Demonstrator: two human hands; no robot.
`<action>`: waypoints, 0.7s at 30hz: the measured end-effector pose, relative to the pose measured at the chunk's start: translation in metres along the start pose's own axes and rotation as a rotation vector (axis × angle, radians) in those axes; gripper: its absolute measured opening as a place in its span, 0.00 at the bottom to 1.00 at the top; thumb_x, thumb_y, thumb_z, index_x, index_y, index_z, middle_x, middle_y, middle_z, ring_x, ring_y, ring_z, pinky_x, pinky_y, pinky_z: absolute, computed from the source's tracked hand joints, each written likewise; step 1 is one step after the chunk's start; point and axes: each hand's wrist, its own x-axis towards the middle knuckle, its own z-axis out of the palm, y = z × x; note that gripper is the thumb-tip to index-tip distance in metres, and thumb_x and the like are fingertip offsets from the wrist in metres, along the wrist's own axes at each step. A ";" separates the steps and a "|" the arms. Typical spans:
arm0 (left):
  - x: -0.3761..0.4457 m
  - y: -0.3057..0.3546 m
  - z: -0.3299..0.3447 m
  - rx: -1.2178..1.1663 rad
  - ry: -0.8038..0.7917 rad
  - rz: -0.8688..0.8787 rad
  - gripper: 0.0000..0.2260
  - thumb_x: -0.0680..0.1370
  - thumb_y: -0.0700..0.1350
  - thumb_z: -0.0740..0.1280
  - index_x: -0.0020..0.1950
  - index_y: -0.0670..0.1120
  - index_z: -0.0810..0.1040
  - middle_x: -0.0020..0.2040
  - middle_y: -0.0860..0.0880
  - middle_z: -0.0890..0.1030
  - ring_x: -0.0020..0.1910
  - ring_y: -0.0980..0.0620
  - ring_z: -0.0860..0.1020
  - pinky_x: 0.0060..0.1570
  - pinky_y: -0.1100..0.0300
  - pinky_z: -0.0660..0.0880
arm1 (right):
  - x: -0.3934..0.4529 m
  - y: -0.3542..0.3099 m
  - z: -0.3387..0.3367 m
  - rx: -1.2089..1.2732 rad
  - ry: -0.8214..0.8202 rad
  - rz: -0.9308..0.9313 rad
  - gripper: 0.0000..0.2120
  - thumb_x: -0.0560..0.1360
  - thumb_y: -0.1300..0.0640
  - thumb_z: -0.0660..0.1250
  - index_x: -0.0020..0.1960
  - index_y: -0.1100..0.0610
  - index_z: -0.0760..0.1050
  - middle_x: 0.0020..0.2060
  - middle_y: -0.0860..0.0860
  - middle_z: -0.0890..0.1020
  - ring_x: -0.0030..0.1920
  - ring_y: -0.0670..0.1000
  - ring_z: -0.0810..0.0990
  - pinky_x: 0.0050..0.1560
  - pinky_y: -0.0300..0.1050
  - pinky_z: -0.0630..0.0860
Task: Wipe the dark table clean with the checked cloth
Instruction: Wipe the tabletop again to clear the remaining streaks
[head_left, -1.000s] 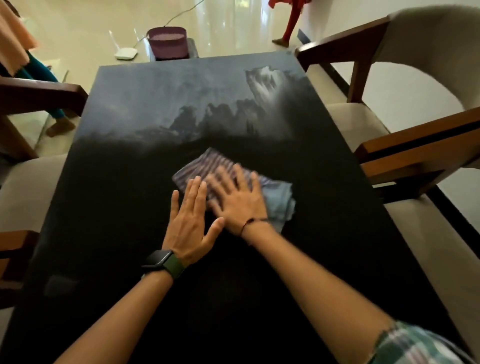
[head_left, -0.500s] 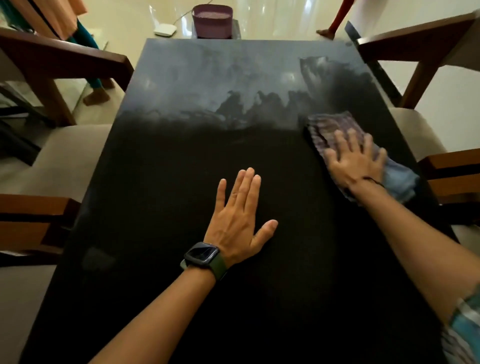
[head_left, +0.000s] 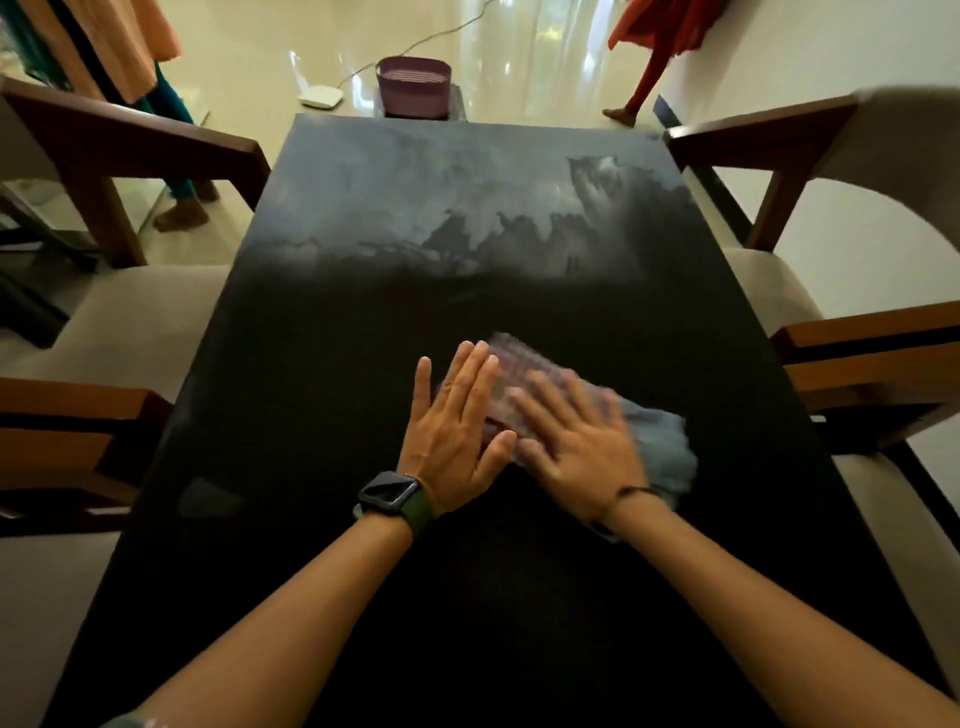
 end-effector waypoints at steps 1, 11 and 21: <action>-0.002 -0.003 -0.005 -0.033 0.037 -0.034 0.29 0.77 0.60 0.42 0.72 0.42 0.52 0.73 0.41 0.58 0.73 0.50 0.49 0.70 0.52 0.35 | -0.014 0.019 0.001 -0.002 0.020 0.126 0.27 0.75 0.35 0.36 0.73 0.38 0.37 0.76 0.43 0.43 0.75 0.50 0.38 0.73 0.62 0.42; -0.036 -0.079 -0.033 -0.077 0.178 -0.234 0.32 0.73 0.60 0.44 0.73 0.44 0.53 0.75 0.45 0.55 0.73 0.54 0.43 0.70 0.55 0.32 | 0.113 0.033 -0.028 0.115 0.058 0.588 0.27 0.79 0.38 0.42 0.77 0.43 0.45 0.77 0.46 0.45 0.76 0.55 0.41 0.73 0.63 0.41; -0.062 -0.089 -0.044 -0.182 0.204 -0.329 0.38 0.71 0.66 0.43 0.72 0.42 0.54 0.75 0.47 0.54 0.73 0.55 0.43 0.70 0.53 0.34 | 0.101 -0.152 -0.010 0.002 0.024 -0.107 0.27 0.79 0.38 0.43 0.76 0.41 0.40 0.77 0.46 0.42 0.76 0.55 0.37 0.72 0.62 0.36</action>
